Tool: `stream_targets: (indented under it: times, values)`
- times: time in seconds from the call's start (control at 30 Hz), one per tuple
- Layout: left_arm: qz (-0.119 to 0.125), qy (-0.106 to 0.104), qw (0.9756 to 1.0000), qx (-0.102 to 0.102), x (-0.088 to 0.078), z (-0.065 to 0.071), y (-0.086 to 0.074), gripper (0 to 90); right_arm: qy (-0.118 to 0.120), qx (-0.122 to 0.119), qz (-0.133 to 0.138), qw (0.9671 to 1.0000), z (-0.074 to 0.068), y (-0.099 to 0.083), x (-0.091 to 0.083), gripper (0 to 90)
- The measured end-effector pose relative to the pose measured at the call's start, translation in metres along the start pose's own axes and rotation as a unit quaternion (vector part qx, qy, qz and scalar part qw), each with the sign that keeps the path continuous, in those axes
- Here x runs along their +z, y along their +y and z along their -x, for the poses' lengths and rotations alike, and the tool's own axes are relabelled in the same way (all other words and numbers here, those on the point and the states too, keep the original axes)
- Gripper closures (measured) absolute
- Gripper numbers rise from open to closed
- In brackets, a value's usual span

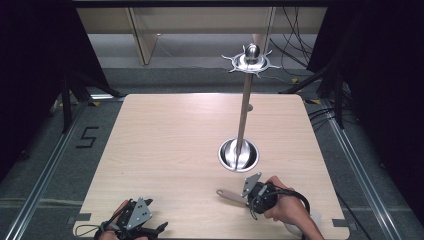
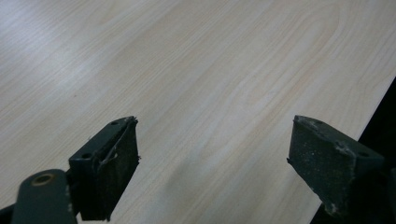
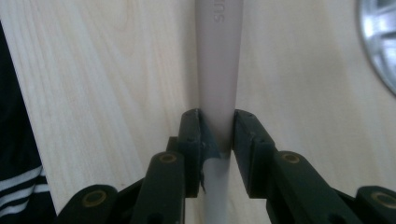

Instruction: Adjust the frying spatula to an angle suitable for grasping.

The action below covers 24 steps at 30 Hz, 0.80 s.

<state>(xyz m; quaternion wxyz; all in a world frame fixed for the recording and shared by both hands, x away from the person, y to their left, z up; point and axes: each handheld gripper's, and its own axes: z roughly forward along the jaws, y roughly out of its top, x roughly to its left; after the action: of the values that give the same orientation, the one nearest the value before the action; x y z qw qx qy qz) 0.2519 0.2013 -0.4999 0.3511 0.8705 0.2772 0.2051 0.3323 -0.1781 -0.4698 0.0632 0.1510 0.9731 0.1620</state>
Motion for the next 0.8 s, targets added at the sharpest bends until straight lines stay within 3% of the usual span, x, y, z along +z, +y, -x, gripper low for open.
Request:
stream_targets:
  times: [0.03,0.13,0.17,0.2,0.23,0.27,0.3,0.37,0.4,0.43,0.53,0.57,0.63,0.67,0.7,0.73,0.8]
  values:
    - [0.001,-0.001,1.0000,-0.002,0.000,0.001,0.000,15.2,-0.016,0.020,0.027,0.9993,0.002,-0.004,-0.007,74.0]
    - [-0.002,-0.002,1.0000,0.005,0.000,0.000,0.000,15.2,-0.022,0.033,0.064,0.9972,0.010,-0.009,-0.017,74.0]
    - [0.005,-0.004,1.0000,-0.002,0.001,0.001,0.000,15.2,-0.028,0.036,0.074,0.9963,0.012,-0.011,-0.020,74.0]
    - [0.005,-0.004,1.0000,-0.002,0.001,0.001,0.000,15.2,-0.028,0.036,0.074,0.9963,0.012,-0.011,-0.020,74.0]
    - [0.001,0.000,1.0000,-0.003,0.000,0.001,0.000,15.2,-0.038,0.066,0.092,0.9928,0.012,-0.014,-0.029,74.0]
    - [0.001,0.000,1.0000,-0.003,0.000,0.001,0.000,15.2,-0.038,0.074,0.102,0.9913,0.013,-0.015,-0.030,74.0]
    - [0.001,0.000,1.0000,-0.003,0.000,0.001,0.000,15.2,-0.035,0.061,0.117,0.9906,0.018,-0.017,-0.035,74.0]
    - [-0.001,-0.001,1.0000,0.002,0.000,0.000,0.000,15.2,-0.038,0.078,0.140,0.9863,0.020,-0.020,-0.041,74.0]
    - [-0.001,-0.001,1.0000,0.002,0.000,0.000,0.000,15.2,-0.038,0.078,0.140,0.9863,0.020,-0.020,-0.041,74.0]
    - [0.001,0.000,1.0000,-0.002,0.000,0.000,0.000,15.2,-0.047,0.095,0.157,0.9818,0.022,-0.024,-0.050,74.0]
    - [0.000,0.000,1.0000,-0.002,0.000,0.000,0.000,15.2,-0.041,0.097,0.175,0.9789,0.023,-0.026,-0.056,74.0]
    - [0.000,-0.001,1.0000,-0.002,0.000,0.000,0.000,15.2,-0.042,0.113,0.205,0.9714,0.025,-0.028,-0.064,74.0]
    - [0.000,0.000,1.0000,-0.002,0.000,0.000,0.000,15.2,-0.046,0.116,0.207,0.9702,0.026,-0.030,-0.069,74.0]
    - [-0.001,-0.001,1.0000,0.001,0.000,0.000,0.000,15.2,-0.051,0.123,0.226,0.9649,0.028,-0.032,-0.075,74.0]
    - [-0.001,-0.001,1.0000,0.002,0.000,0.000,0.000,15.2,-0.053,0.125,0.235,0.9624,0.029,-0.033,-0.077,74.0]
    - [-0.001,-0.001,1.0000,0.002,0.000,0.000,0.000,15.2,-0.053,0.125,0.235,0.9624,0.029,-0.033,-0.077,74.0]
    - [0.010,0.001,0.9999,-0.007,0.002,0.001,-0.001,15.2,-0.050,0.133,0.254,0.9569,0.030,-0.034,-0.082,74.0]
